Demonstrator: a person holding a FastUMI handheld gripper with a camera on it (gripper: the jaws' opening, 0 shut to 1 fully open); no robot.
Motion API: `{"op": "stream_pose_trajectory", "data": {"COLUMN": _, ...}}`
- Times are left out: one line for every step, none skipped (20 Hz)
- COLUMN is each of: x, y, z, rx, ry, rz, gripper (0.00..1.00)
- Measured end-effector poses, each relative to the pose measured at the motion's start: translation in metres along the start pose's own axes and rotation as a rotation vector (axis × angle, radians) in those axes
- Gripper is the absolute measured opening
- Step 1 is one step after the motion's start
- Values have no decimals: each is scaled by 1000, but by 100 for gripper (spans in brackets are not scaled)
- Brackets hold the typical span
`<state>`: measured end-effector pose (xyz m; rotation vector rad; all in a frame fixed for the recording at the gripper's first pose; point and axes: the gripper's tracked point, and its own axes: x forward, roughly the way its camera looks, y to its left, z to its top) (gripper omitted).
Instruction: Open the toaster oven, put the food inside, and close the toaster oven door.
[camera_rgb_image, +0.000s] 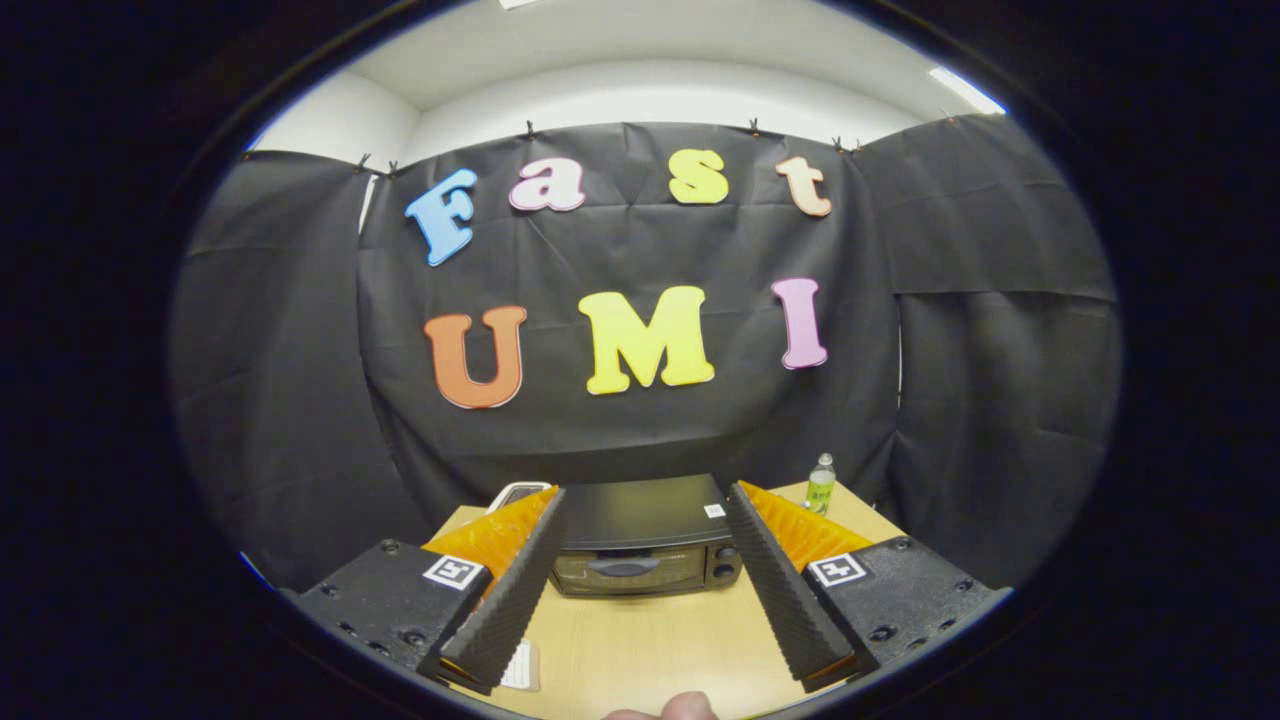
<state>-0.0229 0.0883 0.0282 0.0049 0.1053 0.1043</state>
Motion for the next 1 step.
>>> {"op": "stream_pose_trajectory", "data": {"x": 1, "y": 0, "z": 0, "rx": -3, "ry": 1, "rz": 1, "gripper": 100}}
